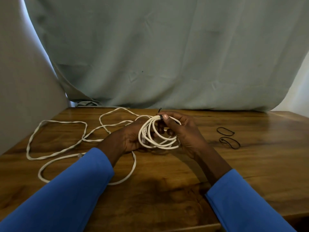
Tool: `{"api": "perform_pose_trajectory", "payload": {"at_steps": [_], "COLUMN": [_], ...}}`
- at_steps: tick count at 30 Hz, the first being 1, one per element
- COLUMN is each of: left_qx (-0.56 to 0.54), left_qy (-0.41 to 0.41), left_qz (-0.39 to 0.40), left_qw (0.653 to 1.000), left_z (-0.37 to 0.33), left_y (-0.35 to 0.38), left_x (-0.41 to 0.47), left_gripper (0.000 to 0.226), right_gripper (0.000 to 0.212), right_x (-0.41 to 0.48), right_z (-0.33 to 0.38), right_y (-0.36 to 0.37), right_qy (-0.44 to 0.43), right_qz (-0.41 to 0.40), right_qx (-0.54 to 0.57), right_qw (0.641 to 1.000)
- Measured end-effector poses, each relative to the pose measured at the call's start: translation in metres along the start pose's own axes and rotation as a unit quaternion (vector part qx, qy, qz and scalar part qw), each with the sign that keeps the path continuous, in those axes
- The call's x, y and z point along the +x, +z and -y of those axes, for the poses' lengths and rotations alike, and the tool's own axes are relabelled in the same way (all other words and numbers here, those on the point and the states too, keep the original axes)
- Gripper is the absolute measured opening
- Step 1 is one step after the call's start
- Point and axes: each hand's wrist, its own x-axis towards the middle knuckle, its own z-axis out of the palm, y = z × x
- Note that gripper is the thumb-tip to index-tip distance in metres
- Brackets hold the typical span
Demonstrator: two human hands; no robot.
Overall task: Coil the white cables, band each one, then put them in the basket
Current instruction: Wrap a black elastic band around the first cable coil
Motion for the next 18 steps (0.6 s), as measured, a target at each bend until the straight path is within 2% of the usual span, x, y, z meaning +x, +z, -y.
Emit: {"api": "perform_pose_trajectory", "payload": {"at_steps": [2,5,7,8,10,11,13,15,18], "left_qx": [0.028,0.064,0.109,0.156,0.278,0.326,0.403,0.494,0.621], "left_qy": [0.003,0.004,0.052,0.104,0.260,0.333,0.412,0.395,0.315], "left_qz": [-0.037,-0.114,-0.225,-0.290,-0.391,-0.400,-0.352,-0.297,-0.282], "left_qw": [0.999,0.991,0.967,0.938,0.838,0.789,0.737,0.716,0.660], "left_z": [0.002,0.003,0.002,0.000,-0.007,-0.011,-0.013,-0.008,0.000], "left_y": [-0.005,-0.014,-0.016,-0.015,-0.010,-0.004,0.010,0.024,0.036], "left_x": [0.001,0.005,0.013,0.015,0.013,0.008,0.000,-0.005,-0.003], "left_gripper": [0.020,0.030,0.028,0.025,0.013,0.011,0.016,0.026,0.027], "right_gripper": [0.015,0.020,0.018,0.015,0.010,0.010,0.011,0.008,0.010], "right_x": [0.002,0.004,0.006,0.008,0.009,0.010,0.013,0.015,0.016], "right_z": [-0.002,-0.001,-0.003,-0.005,-0.007,-0.009,-0.013,-0.019,-0.023], "right_y": [-0.002,-0.004,-0.007,-0.009,-0.011,-0.012,-0.013,-0.013,-0.014], "right_qy": [0.001,-0.011,-0.035,-0.043,-0.049,-0.053,-0.061,-0.070,-0.062], "right_qz": [-0.005,-0.034,-0.070,-0.083,-0.103,-0.112,-0.130,-0.141,-0.167], "right_qx": [0.001,0.018,-0.013,-0.027,-0.049,-0.065,-0.099,-0.110,-0.107], "right_qw": [1.000,0.999,0.997,0.995,0.992,0.990,0.985,0.981,0.978]}}
